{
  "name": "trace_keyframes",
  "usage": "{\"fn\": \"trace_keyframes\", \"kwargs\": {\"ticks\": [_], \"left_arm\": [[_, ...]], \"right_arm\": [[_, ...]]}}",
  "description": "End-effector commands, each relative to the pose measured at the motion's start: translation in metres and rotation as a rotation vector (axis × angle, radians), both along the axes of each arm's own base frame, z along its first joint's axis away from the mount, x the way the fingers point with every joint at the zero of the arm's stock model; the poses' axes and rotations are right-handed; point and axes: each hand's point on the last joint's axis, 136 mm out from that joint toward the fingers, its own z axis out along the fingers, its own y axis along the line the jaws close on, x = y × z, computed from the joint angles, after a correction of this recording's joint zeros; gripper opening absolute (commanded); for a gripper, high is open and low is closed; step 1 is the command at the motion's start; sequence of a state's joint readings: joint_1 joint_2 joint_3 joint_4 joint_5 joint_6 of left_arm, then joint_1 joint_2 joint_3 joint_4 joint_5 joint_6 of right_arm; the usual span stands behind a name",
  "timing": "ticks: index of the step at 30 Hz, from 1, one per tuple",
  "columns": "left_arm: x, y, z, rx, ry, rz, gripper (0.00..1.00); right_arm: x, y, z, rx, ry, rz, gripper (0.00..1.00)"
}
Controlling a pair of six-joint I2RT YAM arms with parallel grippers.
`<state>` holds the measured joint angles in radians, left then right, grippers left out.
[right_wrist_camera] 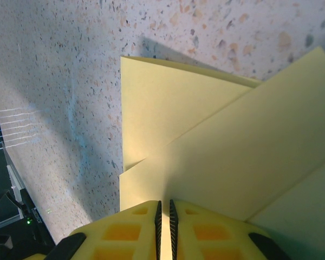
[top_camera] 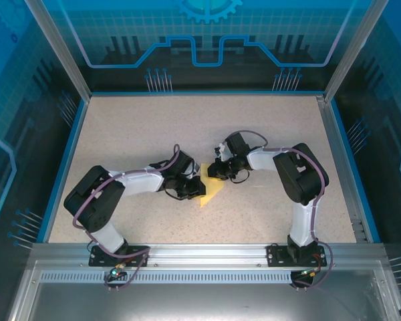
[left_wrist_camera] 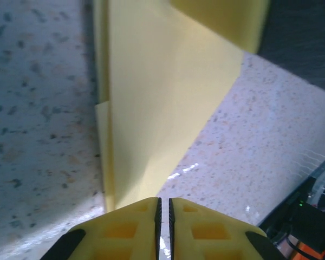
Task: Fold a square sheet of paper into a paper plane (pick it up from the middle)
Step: Fourth fold the wing at the center of the table.
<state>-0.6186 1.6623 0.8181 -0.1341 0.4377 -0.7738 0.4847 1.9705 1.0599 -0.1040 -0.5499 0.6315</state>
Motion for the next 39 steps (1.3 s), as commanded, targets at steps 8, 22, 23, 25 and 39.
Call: {"fn": "trace_keyframes", "kwargs": {"ticks": [8,22,23,25,39], "left_arm": [[-0.034,0.002,-0.022,0.035,0.116,-0.146,0.15],[-0.069,0.036,-0.054,0.153,0.201,-0.149,0.14],[-0.069,0.037,-0.053,0.16,0.196,-0.148,0.14],[-0.07,0.039,-0.048,0.167,0.184,-0.15,0.14],[-0.002,0.001,0.021,-0.017,-0.052,-0.034,0.12]], "right_arm": [[-0.025,-0.027,-0.058,-0.192,0.1,-0.013,0.16],[-0.026,-0.028,-0.059,-0.197,0.104,-0.012,0.16],[-0.026,-0.028,-0.059,-0.197,0.104,-0.012,0.16],[-0.026,-0.028,-0.058,-0.198,0.102,-0.011,0.16],[-0.023,-0.022,-0.051,-0.173,0.09,-0.007,0.17]]}}
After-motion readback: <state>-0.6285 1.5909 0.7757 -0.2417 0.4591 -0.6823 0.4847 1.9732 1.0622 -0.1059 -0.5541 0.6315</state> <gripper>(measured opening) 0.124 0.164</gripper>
